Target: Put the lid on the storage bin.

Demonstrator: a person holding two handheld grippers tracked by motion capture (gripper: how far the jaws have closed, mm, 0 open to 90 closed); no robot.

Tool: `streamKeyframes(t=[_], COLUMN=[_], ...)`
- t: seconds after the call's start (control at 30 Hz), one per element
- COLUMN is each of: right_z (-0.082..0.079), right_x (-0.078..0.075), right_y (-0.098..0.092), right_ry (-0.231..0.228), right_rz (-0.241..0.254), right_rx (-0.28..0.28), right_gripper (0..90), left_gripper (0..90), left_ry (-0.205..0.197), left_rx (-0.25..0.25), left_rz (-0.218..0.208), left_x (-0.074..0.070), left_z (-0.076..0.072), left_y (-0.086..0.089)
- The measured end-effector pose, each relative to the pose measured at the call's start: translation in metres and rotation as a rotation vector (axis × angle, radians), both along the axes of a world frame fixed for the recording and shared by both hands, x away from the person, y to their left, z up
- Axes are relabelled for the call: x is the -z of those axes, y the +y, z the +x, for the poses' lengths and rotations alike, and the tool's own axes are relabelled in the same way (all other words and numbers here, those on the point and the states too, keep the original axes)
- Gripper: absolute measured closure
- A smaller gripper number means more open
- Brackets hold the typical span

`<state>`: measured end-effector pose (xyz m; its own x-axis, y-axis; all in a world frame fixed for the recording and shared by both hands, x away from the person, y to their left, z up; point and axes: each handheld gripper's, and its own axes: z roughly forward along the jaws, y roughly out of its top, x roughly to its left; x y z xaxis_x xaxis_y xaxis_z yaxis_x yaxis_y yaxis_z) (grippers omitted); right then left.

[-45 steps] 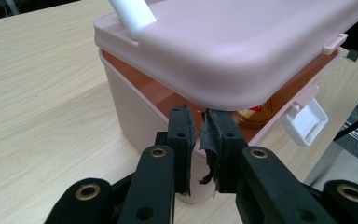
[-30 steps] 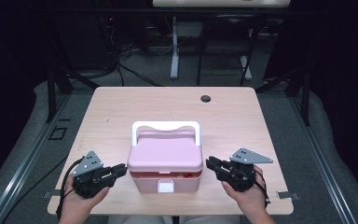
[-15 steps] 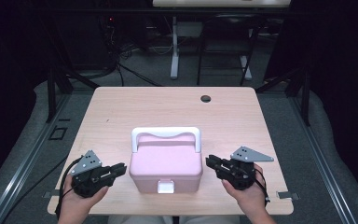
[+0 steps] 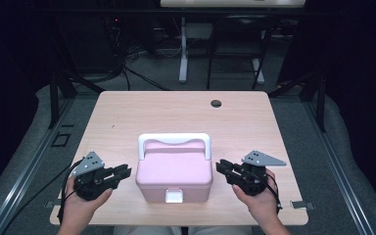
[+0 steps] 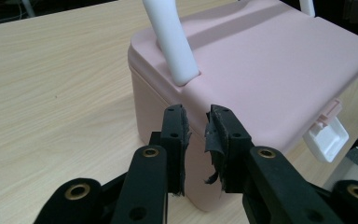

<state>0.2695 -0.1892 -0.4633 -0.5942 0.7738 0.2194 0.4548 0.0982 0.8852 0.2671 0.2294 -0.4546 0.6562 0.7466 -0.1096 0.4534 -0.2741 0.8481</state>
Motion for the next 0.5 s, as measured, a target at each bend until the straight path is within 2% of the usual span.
streamKeyframes(t=[0.5], right_z=[0.012], right_x=[-0.003], right_y=[0.001], right_ry=[-0.029], right_rz=[-0.022], right_rx=[0.041], right_gripper=[65.8], left_gripper=[59.7], left_ry=[-0.001], left_rx=[-0.070], left_rz=[-0.009], left_x=[0.003], left_z=[0.023], left_y=[0.006])
